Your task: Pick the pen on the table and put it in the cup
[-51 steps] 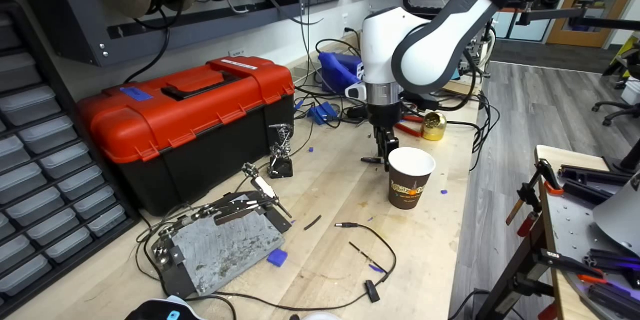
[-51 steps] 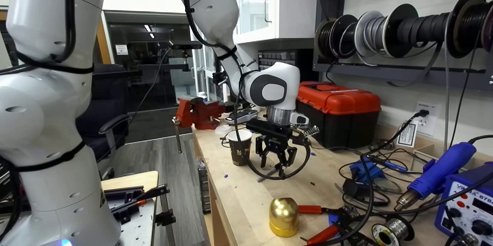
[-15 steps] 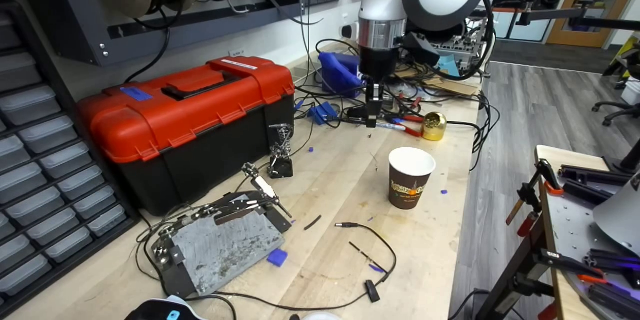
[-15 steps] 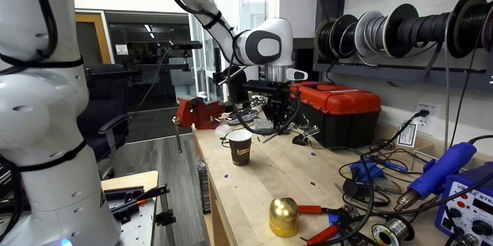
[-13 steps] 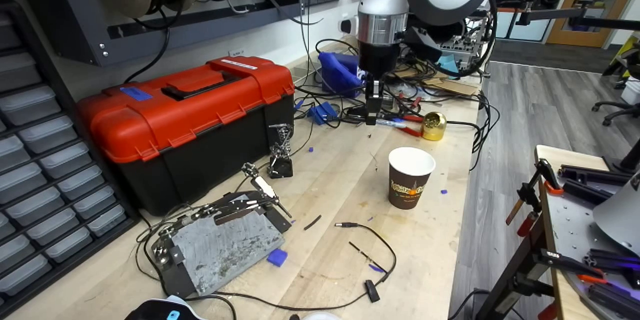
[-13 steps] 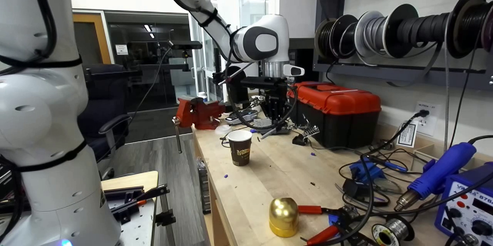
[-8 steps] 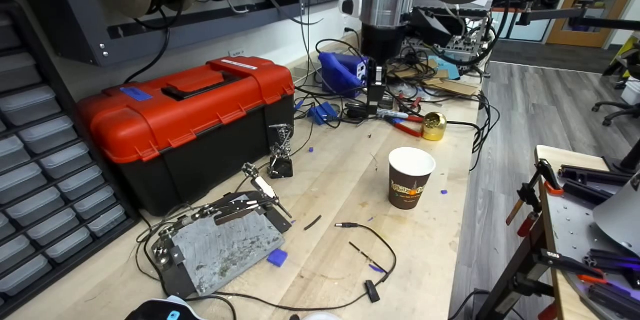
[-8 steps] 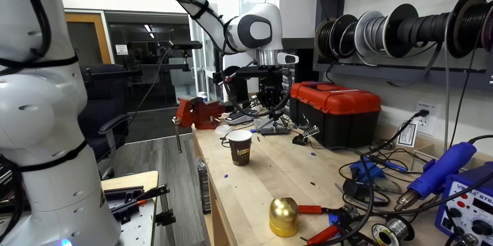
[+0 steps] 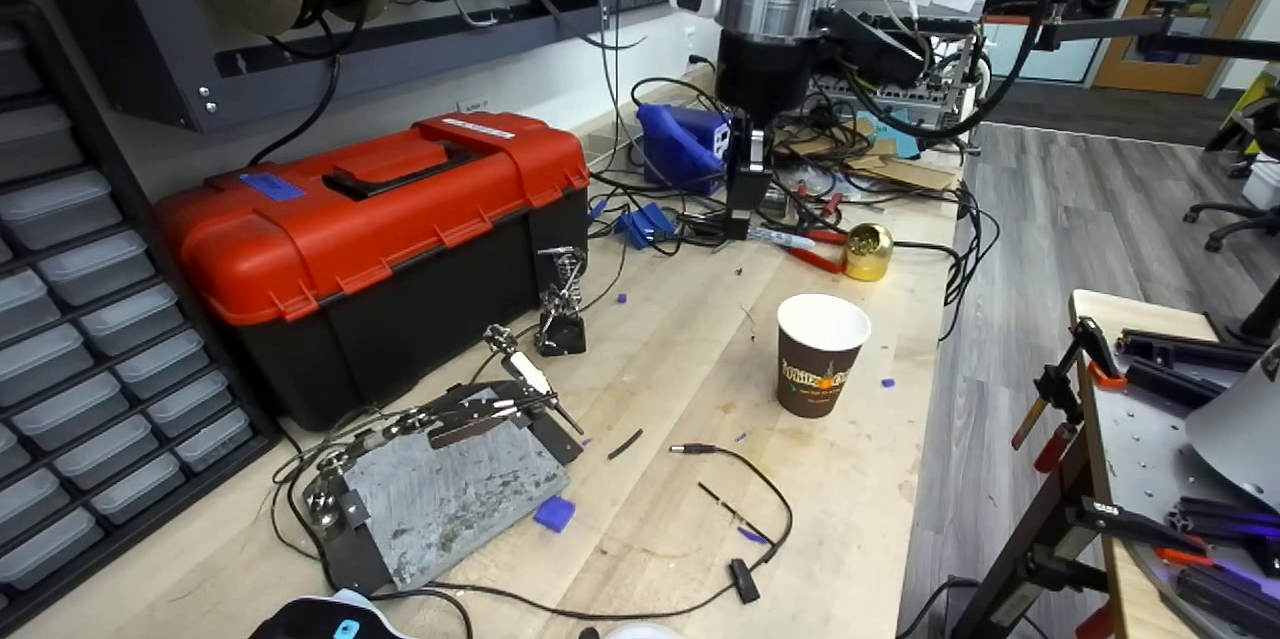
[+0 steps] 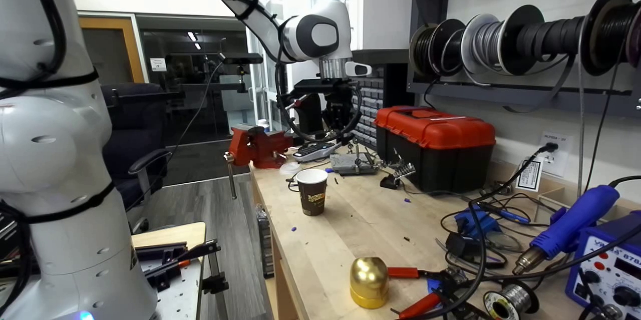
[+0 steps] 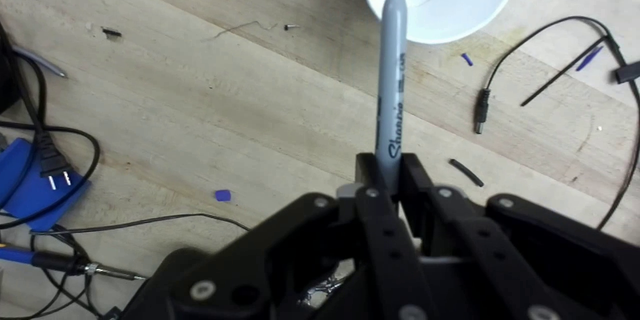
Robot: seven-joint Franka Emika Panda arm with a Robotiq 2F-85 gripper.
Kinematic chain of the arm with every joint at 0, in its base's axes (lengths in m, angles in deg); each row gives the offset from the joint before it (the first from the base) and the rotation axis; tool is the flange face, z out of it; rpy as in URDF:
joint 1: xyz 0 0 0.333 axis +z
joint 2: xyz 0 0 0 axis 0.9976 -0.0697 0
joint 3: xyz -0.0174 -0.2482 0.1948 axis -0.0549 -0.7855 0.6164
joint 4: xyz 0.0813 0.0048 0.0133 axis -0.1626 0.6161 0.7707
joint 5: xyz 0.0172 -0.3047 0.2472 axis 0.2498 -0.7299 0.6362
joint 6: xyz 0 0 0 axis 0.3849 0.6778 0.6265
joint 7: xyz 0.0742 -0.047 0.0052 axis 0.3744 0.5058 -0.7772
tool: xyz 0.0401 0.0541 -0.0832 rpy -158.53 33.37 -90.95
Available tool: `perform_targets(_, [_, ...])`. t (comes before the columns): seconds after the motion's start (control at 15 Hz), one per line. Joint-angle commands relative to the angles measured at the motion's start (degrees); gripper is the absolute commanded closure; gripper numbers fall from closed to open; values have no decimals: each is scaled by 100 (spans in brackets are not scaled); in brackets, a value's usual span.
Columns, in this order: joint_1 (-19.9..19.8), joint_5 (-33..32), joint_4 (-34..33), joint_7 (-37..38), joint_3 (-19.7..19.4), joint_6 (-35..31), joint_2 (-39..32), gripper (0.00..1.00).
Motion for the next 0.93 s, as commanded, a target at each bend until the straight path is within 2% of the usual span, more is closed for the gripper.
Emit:
perform_targets(0.0, [112,400,211,-32,97,-131,191,96])
perform_targets(0.33, [142,1074,437,-587,116,-422,308,96])
perform_targets(0.53, [112,1451,588,-1207,85,-644,324,96])
perform_targets(0.87, [83,1435,891,-2052,54,-1351,345,96])
